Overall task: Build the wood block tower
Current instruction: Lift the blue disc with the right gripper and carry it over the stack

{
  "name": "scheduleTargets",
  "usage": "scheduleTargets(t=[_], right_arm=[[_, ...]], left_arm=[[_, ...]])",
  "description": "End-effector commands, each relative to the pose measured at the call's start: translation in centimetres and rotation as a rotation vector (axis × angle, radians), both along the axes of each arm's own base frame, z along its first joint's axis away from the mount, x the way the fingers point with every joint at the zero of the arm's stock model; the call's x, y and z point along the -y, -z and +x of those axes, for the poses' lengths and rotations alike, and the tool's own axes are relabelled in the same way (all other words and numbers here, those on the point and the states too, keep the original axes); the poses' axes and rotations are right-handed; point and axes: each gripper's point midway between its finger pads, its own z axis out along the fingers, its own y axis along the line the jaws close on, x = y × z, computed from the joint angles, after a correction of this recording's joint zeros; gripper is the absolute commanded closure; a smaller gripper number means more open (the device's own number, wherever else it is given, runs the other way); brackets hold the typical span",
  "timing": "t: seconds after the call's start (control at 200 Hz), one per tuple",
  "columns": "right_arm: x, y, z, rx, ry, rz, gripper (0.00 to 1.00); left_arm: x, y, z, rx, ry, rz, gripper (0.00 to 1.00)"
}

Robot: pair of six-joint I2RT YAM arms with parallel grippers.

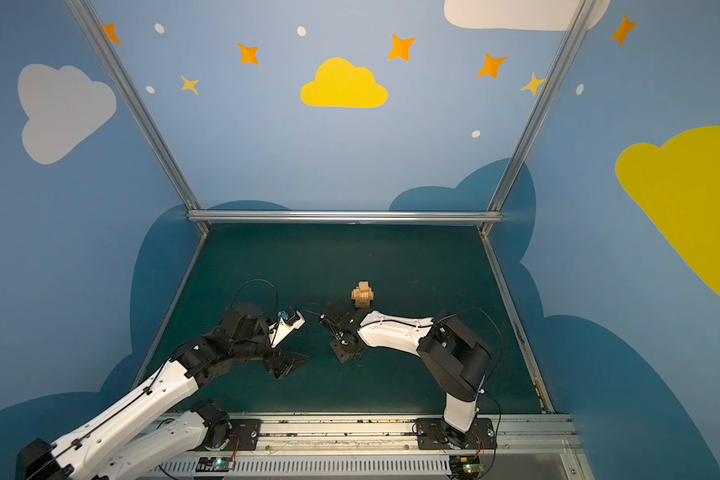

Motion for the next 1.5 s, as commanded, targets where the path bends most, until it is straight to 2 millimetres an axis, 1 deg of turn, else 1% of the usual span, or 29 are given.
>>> scheduleTargets(t=[0.0, 0.23, 0.345, 0.461, 0.536, 0.611, 0.681, 0.756, 0.826, 0.851, 0.951, 1.046, 1.162, 1.272, 1.387, 1.497], right_arm=[[-0.3, -0.4, 0.0, 0.003, -0.006, -0.001, 0.76], [-0.3, -0.8, 0.1, 0.008, -0.006, 0.005, 0.78], [-0.3, -2.1, 0.1, 0.024, -0.008, 0.020, 0.82], [-0.3, -4.8, 0.5, 0.054, -0.009, 0.044, 0.83], [-0.3, -7.2, 0.8, 0.079, -0.013, 0.067, 0.83], [0.0, -9.7, 1.4, 0.107, -0.009, 0.092, 0.83], [0.5, -11.7, 2.5, 0.133, 0.010, 0.106, 0.83], [1.4, -13.4, 4.0, 0.146, 0.049, 0.117, 0.83], [2.2, -14.3, 5.6, 0.149, 0.091, 0.129, 0.82], [2.5, -14.6, 6.2, 0.150, 0.106, 0.135, 0.82], [3.1, -15.2, 8.3, 0.149, 0.148, 0.156, 0.82], [3.3, -15.2, 10.1, 0.148, 0.166, 0.149, 0.82], [3.2, -14.3, 12.1, 0.131, 0.188, 0.135, 0.82], [2.8, -13.2, 13.6, 0.122, 0.202, 0.136, 0.82], [2.5, -12.5, 14.6, 0.114, 0.208, 0.123, 0.82], [2.3, -12.1, 15.2, 0.116, 0.205, 0.114, 0.81]], left_arm=[[0.1, -0.5, 0.0, 0.012, 0.008, -0.005, 0.00], [0.1, -0.5, 0.0, 0.012, 0.007, -0.004, 0.00], [0.1, -0.6, 0.0, 0.016, 0.009, -0.005, 0.00], [0.1, -0.7, 0.2, 0.024, 0.005, -0.002, 0.00], [0.0, -1.0, 0.5, 0.037, -0.010, -0.001, 0.00], [-0.2, -1.7, 1.1, 0.058, -0.047, -0.008, 0.00], [-0.3, -2.9, 2.3, 0.080, -0.115, -0.031, 0.00], [-0.5, -4.5, 3.9, 0.102, -0.218, -0.081, 0.00], [-0.3, -6.1, 5.1, 0.100, -0.296, -0.145, 0.00], [-0.6, -6.6, 5.8, 0.108, -0.342, -0.153, 0.00], [0.0, -8.0, 6.9, 0.102, -0.384, -0.208, 0.00], [0.6, -8.4, 7.6, 0.103, -0.381, -0.212, 0.00], [1.1, -7.9, 8.4, 0.100, -0.367, -0.178, 0.00], [1.4, -6.8, 8.7, 0.078, -0.359, -0.149, 0.00], [1.6, -5.6, 8.4, 0.042, -0.350, -0.133, 0.00], [1.7, -5.3, 8.2, 0.034, -0.342, -0.143, 0.00]])
